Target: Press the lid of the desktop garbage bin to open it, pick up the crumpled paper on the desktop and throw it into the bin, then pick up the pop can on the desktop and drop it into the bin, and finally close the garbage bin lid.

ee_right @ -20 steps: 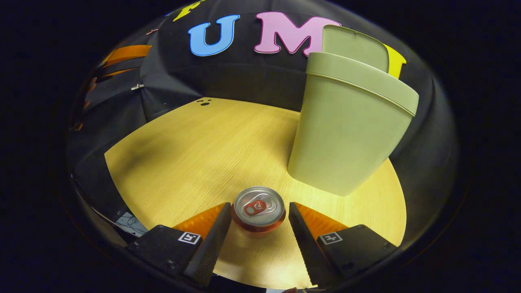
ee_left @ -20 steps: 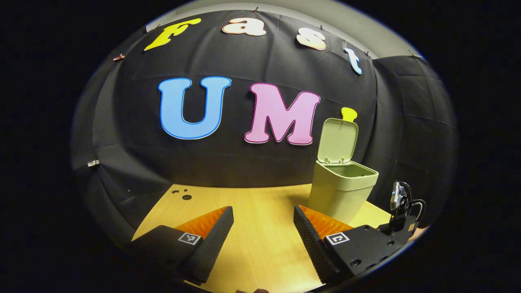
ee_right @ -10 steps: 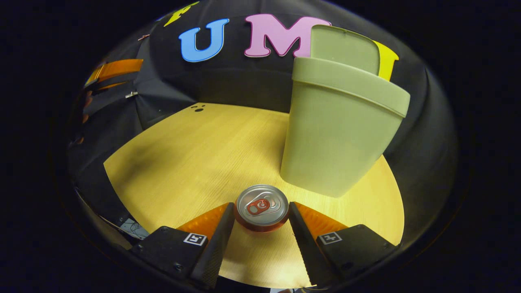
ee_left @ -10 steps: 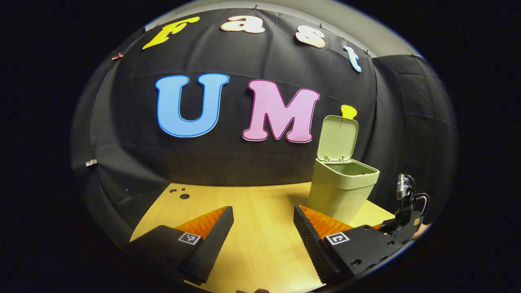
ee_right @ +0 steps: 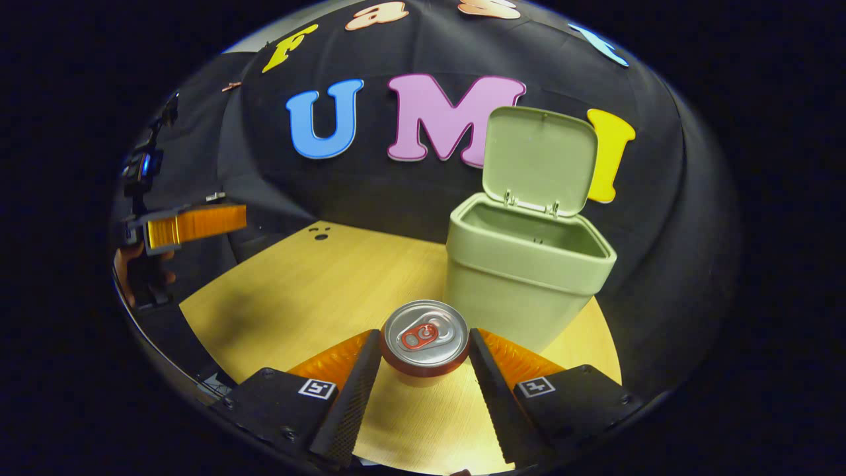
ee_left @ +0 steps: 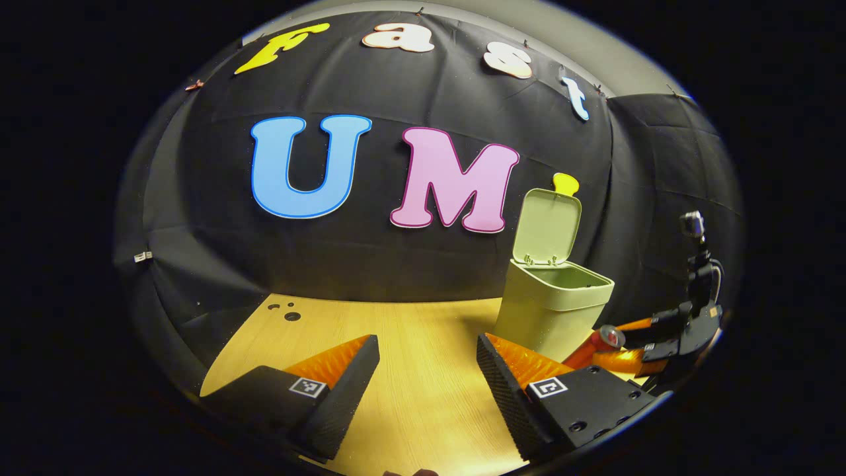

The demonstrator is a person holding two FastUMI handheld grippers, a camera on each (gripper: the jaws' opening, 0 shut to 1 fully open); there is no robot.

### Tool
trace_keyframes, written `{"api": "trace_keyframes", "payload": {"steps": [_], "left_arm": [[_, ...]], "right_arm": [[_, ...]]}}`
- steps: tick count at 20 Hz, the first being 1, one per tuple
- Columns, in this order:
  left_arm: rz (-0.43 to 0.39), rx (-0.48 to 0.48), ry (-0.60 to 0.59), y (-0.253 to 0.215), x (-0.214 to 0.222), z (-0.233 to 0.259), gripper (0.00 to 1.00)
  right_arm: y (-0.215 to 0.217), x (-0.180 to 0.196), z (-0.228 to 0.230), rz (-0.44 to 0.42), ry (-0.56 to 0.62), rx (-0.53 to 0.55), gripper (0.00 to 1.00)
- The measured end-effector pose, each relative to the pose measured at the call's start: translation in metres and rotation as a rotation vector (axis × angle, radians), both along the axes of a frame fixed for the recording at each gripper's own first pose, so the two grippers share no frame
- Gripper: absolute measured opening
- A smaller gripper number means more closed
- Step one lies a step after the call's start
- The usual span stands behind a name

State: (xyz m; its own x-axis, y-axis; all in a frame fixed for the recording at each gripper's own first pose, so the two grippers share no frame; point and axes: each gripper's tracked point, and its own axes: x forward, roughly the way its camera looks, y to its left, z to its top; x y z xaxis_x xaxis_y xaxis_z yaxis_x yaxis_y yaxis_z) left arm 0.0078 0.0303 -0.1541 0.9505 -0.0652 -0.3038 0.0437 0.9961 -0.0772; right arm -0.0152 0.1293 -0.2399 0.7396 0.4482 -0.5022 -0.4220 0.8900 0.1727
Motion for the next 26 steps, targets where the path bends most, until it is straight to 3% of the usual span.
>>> {"api": "trace_keyframes", "payload": {"steps": [7, 15, 18, 26], "left_arm": [[0.004, -0.012, 0.007, 0.0, -0.003, -0.005, 0.96], [0.015, -0.009, 0.016, 0.001, -0.009, -0.007, 0.96], [0.016, -0.008, 0.016, 0.001, -0.009, -0.006, 0.96], [0.024, 0.005, 0.02, 0.001, -0.01, -0.006, 0.96]], "right_arm": [[-0.026, 0.047, 0.075, -0.056, -0.117, 0.044, 0.83], [-0.075, 0.105, 0.126, -0.165, -0.255, 0.042, 0.84], [-0.097, 0.128, 0.126, -0.217, -0.279, 0.014, 0.83], [-0.123, 0.164, 0.064, -0.273, -0.185, -0.081, 0.83]]}}
